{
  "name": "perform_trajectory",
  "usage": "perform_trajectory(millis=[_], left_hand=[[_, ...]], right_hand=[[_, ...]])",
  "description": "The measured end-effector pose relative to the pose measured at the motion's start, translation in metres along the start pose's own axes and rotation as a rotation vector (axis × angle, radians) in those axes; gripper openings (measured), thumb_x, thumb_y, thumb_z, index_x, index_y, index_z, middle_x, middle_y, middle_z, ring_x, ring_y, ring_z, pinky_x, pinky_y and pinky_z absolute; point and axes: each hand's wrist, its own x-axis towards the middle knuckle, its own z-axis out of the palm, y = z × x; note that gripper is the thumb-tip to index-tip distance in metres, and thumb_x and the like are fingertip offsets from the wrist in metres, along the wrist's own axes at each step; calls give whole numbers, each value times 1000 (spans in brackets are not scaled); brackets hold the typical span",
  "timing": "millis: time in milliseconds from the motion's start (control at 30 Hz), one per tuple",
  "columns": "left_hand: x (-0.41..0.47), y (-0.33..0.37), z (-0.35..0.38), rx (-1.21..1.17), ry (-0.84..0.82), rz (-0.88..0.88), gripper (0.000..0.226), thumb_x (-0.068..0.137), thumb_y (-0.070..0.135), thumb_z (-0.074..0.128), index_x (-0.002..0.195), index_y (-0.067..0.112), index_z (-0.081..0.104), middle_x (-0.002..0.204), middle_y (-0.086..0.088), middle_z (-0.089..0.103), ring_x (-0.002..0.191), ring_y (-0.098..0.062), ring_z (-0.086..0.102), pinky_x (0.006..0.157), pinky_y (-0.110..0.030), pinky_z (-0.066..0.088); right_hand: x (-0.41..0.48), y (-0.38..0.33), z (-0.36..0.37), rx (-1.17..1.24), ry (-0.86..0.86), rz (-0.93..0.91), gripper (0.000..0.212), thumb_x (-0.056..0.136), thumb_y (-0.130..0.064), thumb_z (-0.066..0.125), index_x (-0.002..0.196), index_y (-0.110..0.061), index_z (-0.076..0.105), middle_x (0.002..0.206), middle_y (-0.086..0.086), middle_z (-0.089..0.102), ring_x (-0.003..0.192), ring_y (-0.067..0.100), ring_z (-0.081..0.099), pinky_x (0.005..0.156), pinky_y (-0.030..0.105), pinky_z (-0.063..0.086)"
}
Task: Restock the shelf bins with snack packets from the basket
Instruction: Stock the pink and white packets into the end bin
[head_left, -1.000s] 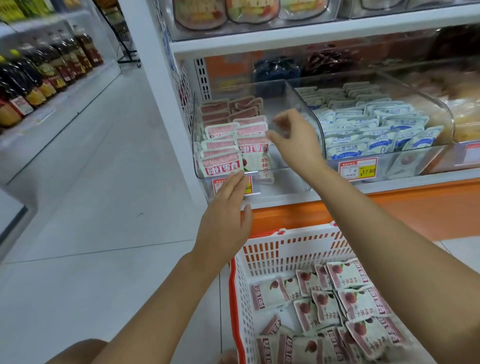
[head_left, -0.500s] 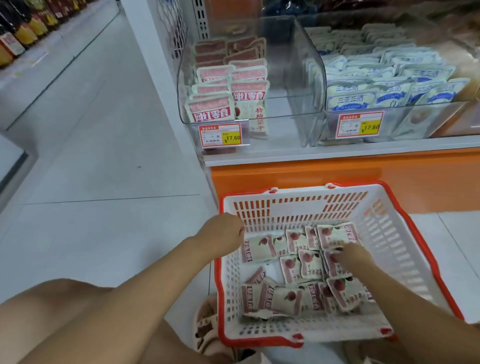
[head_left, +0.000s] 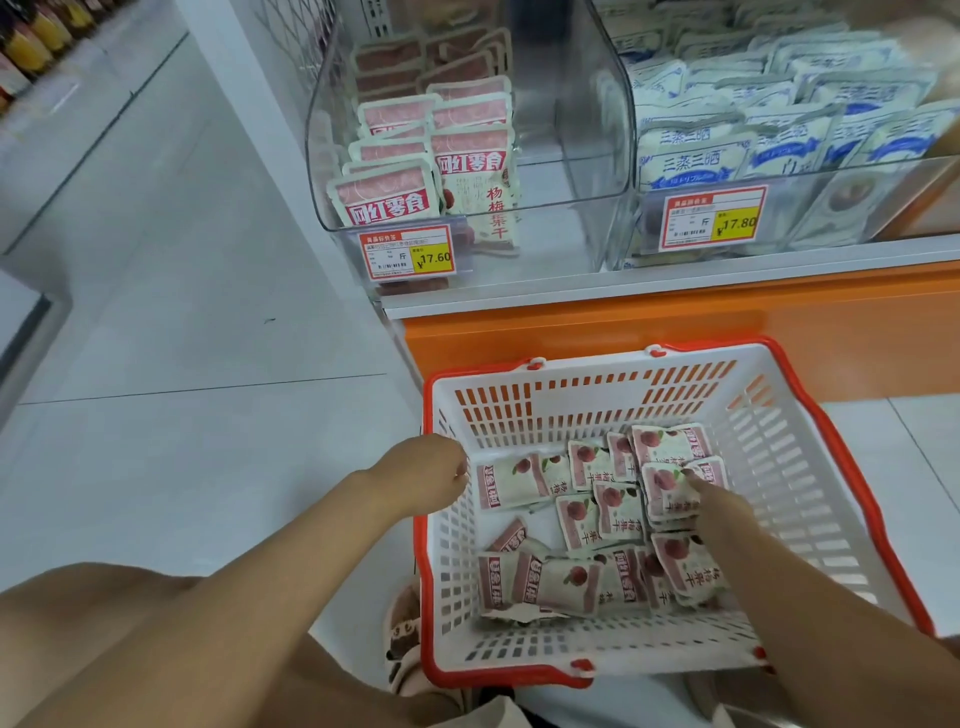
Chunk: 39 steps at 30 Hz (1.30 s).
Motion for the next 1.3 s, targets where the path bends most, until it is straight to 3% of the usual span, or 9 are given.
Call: perform_trajectory(millis=[100, 267, 400, 533, 667, 800, 933, 1067, 1300], left_hand=[[-3, 0, -4, -7, 1, 17, 32, 97, 26, 43, 114, 8, 65, 117, -8, 63, 106, -21, 60, 90, -31, 47], [-6, 1, -7, 2, 5, 26, 31, 97, 26, 44, 114, 10, 65, 116, -7, 64, 103, -19, 60, 92, -32, 50], [-7, 2, -14, 9, 32, 33, 31, 97, 28, 45, 116, 13, 65, 117, -3, 65, 101, -16, 61, 90, -29, 51], [-18, 10, -51, -63, 241, 67, 28, 97, 28, 48, 118, 19, 65, 118, 4, 65, 99, -12, 62, 86, -22, 47], [-38, 19, -91, -163, 552, 83, 29, 98, 29, 47, 122, 23, 61, 124, 4, 61, 108, -12, 57, 90, -23, 42], [-52, 22, -112, -248, 828, 117, 32, 98, 28, 46, 128, 25, 56, 133, 5, 54, 120, -14, 51, 101, -27, 39], [-60, 20, -127, -276, 1026, 172, 38, 97, 21, 48, 134, 18, 51, 138, 1, 50, 127, -14, 44, 103, -22, 31], [-57, 19, -131, -233, 938, 81, 51, 99, 27, 43, 148, 22, 30, 155, 4, 28, 143, -13, 23, 114, -29, 21], [-53, 19, -129, -197, 864, 59, 57, 100, 29, 40, 152, 26, 16, 159, 8, 12, 145, -10, 13, 113, -27, 20]], right_hand=[[46, 20, -6, 134, -74, 12, 39, 87, -37, 64, 111, -6, 63, 81, 7, 68, 78, 26, 63, 87, 51, 53], [-15, -8, 6, 490, -80, 245, 18, 81, -15, 73, 79, -11, 56, 73, 4, 64, 65, 17, 59, 81, 31, 52], [-38, -30, 28, 458, -234, 115, 12, 84, -7, 68, 87, -4, 57, 66, 8, 63, 45, 15, 58, 40, 20, 49], [-83, -61, 51, 249, -405, -195, 22, 78, -13, 72, 69, -6, 53, 38, 2, 42, 32, 14, 35, 57, 31, 39], [-147, -95, 54, 222, -595, -309, 29, 66, -23, 85, 67, -8, 60, 57, 11, 47, 59, 25, 47, 51, 28, 49], [-221, -125, 48, 225, -753, -415, 22, 69, -13, 76, 81, -2, 61, 75, 18, 56, 43, 14, 51, 47, 20, 49], [-298, -160, 36, 314, -744, -724, 39, 60, -15, 75, 97, -4, 66, 87, 8, 74, 75, 17, 72, 63, 23, 59], [-347, -212, 23, 359, -608, -1094, 26, 67, -19, 73, 92, -15, 66, 84, -4, 74, 77, 9, 70, 65, 19, 54], [-352, -295, 58, -237, -280, -1267, 26, 76, -4, 77, 101, -8, 70, 75, -6, 74, 71, 7, 70, 70, 23, 57]])
